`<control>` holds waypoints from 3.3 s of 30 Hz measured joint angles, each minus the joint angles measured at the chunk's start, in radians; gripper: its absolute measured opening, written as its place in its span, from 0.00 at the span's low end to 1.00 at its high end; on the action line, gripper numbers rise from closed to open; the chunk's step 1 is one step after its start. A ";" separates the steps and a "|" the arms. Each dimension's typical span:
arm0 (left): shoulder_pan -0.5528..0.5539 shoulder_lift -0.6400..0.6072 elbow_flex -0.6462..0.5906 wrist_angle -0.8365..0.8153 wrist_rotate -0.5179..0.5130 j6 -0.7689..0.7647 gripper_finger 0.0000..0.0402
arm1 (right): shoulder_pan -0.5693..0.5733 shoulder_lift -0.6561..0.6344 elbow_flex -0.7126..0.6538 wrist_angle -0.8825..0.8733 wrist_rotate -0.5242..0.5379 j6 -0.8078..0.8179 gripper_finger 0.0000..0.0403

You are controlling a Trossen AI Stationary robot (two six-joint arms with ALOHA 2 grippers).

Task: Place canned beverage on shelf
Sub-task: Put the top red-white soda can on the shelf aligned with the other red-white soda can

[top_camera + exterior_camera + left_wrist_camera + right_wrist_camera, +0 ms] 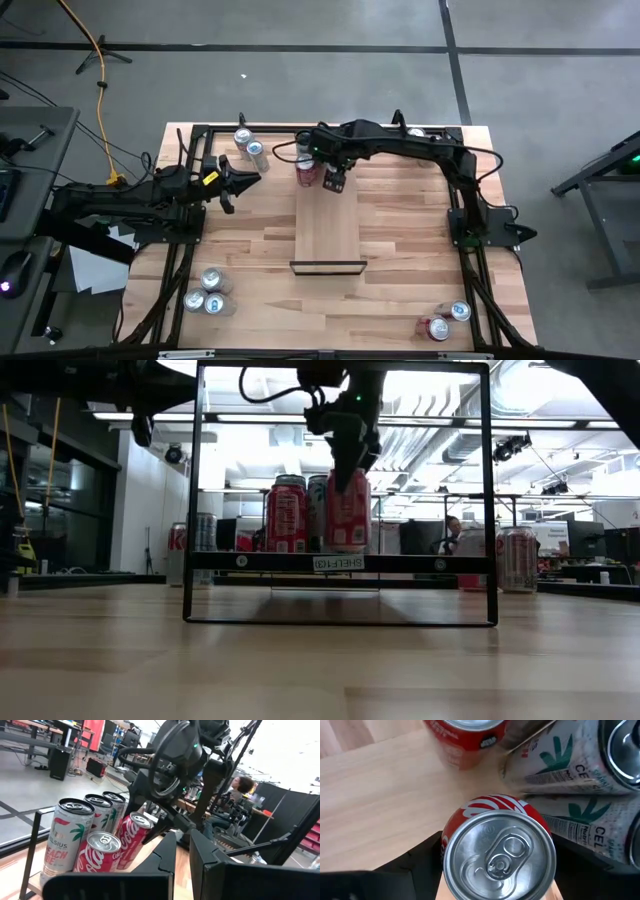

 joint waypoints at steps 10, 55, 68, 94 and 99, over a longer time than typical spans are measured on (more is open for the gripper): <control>0.000 0.000 0.000 0.002 -0.016 0.000 0.00 | -0.022 0.016 -0.002 0.042 -0.037 0.000 0.72; 0.000 0.000 0.000 -0.007 -0.047 0.002 0.00 | 0.149 -0.575 -0.929 0.752 -0.059 0.584 0.07; 0.000 0.000 0.000 -0.007 -0.061 -0.016 0.00 | 0.146 -0.478 -1.099 1.277 0.067 0.915 0.00; 0.000 0.000 0.000 -0.007 -0.063 -0.025 0.00 | 0.059 -0.476 -1.098 1.180 0.083 0.871 0.00; 0.000 0.000 0.000 -0.007 -0.063 -0.025 0.00 | 0.057 -0.476 -1.098 1.155 0.114 0.871 0.00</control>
